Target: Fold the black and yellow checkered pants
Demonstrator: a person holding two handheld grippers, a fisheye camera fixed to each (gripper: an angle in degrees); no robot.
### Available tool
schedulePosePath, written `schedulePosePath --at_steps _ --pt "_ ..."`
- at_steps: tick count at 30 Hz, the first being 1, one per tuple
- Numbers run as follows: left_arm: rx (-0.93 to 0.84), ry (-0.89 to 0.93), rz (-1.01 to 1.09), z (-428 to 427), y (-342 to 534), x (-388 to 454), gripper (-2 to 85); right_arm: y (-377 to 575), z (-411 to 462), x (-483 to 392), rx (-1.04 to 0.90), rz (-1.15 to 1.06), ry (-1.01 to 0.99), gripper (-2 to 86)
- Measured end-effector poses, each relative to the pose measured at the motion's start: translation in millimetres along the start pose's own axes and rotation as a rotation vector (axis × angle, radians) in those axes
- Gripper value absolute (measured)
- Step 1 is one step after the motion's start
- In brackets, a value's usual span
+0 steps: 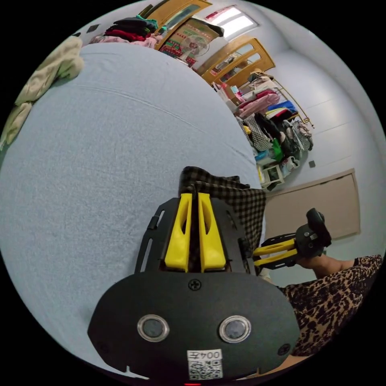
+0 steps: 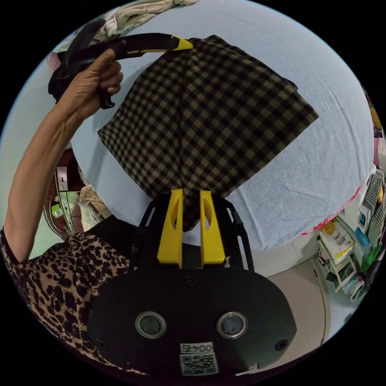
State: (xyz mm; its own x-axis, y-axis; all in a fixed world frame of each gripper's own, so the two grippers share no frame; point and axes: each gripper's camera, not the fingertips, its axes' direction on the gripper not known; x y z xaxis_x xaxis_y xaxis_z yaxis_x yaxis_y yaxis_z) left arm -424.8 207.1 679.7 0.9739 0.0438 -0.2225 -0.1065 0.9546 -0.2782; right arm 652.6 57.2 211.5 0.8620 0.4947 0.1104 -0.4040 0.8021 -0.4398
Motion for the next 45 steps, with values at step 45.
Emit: schedulePosePath --at_steps 45 --pt "-0.071 -0.290 0.181 88 142 179 0.1 205 -38 259 0.770 0.251 -0.727 7.5"
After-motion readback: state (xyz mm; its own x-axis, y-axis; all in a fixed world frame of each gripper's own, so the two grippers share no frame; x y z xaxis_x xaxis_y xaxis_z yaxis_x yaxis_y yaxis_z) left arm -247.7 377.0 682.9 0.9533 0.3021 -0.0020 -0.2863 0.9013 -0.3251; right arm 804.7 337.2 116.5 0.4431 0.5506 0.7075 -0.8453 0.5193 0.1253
